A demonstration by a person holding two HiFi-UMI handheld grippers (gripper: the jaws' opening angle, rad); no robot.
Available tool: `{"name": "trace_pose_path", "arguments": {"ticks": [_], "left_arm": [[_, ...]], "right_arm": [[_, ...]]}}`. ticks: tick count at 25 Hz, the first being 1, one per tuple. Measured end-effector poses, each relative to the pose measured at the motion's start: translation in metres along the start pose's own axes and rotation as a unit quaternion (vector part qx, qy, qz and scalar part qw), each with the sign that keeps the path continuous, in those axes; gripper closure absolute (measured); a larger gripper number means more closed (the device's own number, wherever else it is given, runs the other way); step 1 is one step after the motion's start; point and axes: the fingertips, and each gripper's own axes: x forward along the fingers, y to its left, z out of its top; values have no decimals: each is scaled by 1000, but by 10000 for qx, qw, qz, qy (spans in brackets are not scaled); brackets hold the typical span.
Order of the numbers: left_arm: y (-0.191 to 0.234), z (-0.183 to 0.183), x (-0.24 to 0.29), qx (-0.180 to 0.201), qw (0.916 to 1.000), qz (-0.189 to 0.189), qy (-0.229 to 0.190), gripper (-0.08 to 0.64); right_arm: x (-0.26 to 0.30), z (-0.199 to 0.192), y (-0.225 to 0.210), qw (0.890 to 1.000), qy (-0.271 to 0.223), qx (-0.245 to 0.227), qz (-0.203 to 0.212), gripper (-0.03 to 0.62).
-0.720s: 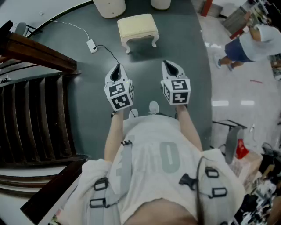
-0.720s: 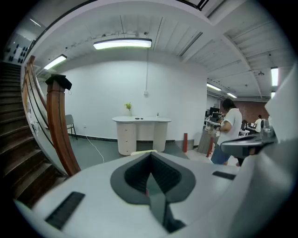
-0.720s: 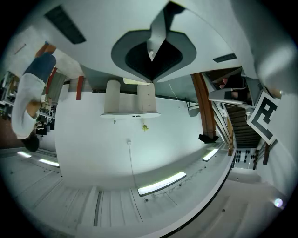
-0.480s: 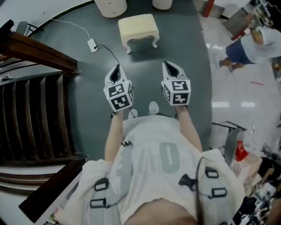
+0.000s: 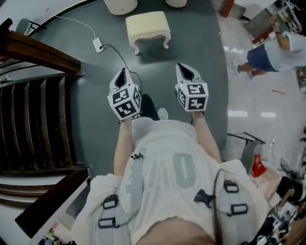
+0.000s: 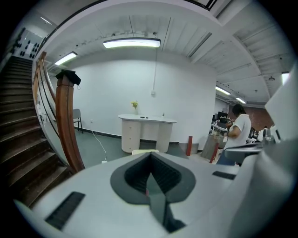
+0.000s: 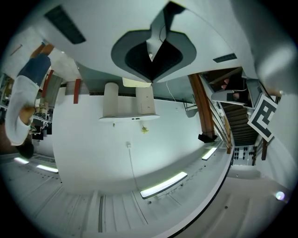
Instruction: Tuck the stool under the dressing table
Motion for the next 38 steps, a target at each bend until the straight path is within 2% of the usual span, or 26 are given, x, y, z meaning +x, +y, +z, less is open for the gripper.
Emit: {"name": "trace_pose_path", "arguments": {"ticks": [8, 12, 16, 24, 32, 38], "left_arm": [[6, 19, 46, -63, 9999, -36, -109, 555], [12, 46, 105, -149, 9995, -216, -182, 555], [19, 61, 156, -318, 9992, -246, -17, 555], [34, 128, 286, -321, 9985, -407, 199, 555], [54, 207, 422, -30, 9987, -505, 26, 555], [72, 245, 495, 160, 9981, -586, -42, 555]], "right_arm": [[40, 7, -10, 9999, 42, -99, 99, 589], [86, 29, -23, 9997, -14, -227, 28, 589], [129, 48, -40, 9995, 83, -288, -45, 589], [244, 109, -80, 9988, 427, -194, -125, 589], [377, 177, -115, 9986, 470, -71, -220, 589], [455, 207, -129, 9980, 575, 11, -275, 589]]}}
